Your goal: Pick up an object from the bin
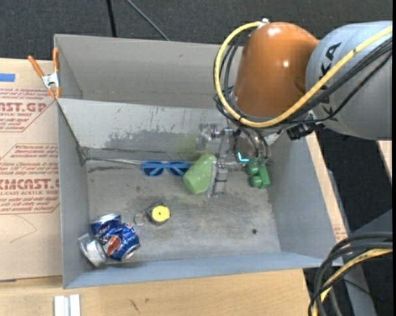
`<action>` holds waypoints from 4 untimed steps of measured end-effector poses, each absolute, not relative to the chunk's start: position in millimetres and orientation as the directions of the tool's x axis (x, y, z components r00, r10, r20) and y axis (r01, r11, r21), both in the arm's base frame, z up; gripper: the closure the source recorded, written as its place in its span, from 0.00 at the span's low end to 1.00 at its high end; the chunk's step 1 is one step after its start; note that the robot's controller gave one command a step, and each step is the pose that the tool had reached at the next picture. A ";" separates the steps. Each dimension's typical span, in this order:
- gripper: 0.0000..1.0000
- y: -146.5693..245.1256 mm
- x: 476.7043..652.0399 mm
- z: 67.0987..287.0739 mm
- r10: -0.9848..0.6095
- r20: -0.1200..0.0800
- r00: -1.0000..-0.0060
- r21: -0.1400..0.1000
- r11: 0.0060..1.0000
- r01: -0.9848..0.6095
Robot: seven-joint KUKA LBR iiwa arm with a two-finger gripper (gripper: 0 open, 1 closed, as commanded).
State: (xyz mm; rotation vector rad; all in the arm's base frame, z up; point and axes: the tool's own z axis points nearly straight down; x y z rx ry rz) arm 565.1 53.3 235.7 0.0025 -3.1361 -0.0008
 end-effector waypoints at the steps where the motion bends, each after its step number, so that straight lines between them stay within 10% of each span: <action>1: 0.00 50.8 557.3 139.3 0.027 0.007 -1.000 0.000 1.000 0.027; 2: 0.00 113.9 568.5 71.5 -0.325 0.002 -0.946 0.003 0.946 -0.325; 3: 1.00 112.2 569.9 73.5 -0.322 -0.001 -0.947 0.002 0.947 -0.322; 4: 0.00 112.0 570.0 73.5 -0.322 -0.001 -0.947 0.002 0.947 -0.322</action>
Offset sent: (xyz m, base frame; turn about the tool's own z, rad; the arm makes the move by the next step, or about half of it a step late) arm -0.0058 -0.0030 -0.0911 0.0286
